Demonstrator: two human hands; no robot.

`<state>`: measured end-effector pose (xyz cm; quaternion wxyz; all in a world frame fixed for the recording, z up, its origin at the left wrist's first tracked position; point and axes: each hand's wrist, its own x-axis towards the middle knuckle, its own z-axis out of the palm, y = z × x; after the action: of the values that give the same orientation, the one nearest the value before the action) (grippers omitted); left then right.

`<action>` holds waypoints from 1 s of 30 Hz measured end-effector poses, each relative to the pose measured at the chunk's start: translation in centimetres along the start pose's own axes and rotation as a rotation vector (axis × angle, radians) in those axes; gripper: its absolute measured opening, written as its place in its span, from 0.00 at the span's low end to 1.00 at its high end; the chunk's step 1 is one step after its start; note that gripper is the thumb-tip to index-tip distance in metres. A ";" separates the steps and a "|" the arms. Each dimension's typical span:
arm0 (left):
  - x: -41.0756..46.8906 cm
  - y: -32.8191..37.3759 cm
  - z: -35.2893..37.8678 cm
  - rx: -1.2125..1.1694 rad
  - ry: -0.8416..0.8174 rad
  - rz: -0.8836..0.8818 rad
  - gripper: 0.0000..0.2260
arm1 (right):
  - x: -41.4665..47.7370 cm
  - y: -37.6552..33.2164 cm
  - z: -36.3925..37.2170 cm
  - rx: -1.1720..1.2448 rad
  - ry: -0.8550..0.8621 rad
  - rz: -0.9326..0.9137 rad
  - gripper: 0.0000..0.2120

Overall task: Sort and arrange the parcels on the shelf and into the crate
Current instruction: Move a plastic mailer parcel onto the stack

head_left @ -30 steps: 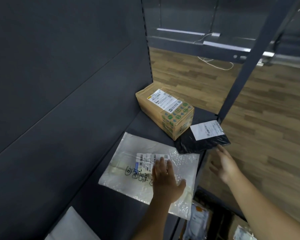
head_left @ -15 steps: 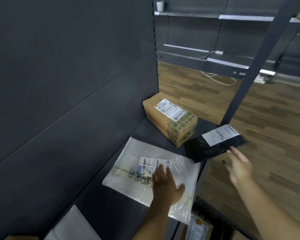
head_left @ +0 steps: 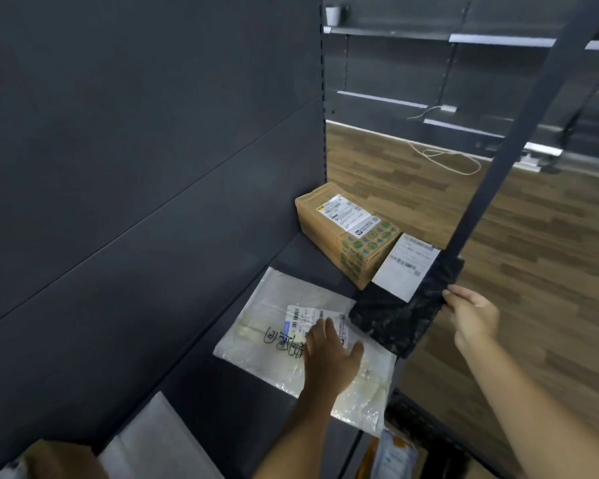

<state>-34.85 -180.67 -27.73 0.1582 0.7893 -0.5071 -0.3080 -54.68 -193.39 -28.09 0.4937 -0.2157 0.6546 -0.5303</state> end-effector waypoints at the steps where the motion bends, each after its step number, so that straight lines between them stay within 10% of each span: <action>1: 0.3 0.3 -0.6 -0.131 -0.018 -0.051 0.34 | -0.3 -0.2 -0.2 0.002 -0.036 -0.004 0.11; 9: -0.9 4.2 -4.9 -0.652 -0.112 -0.072 0.10 | -3.9 -3.4 -0.3 -0.103 -0.306 -0.052 0.08; 20: -7.8 8.0 -10.6 -1.138 0.155 -0.040 0.10 | -13.1 -8.6 0.8 -0.116 -0.616 -0.307 0.08; 30: -16.5 5.1 -14.6 -1.083 0.372 0.114 0.06 | -19.9 -9.6 3.4 -0.158 -0.830 -0.308 0.11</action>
<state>-33.85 -168.99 -8.42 0.6428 0.6080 -0.2825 -0.3707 -45.64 -182.27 -10.87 0.6120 -0.5421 0.3999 -0.4144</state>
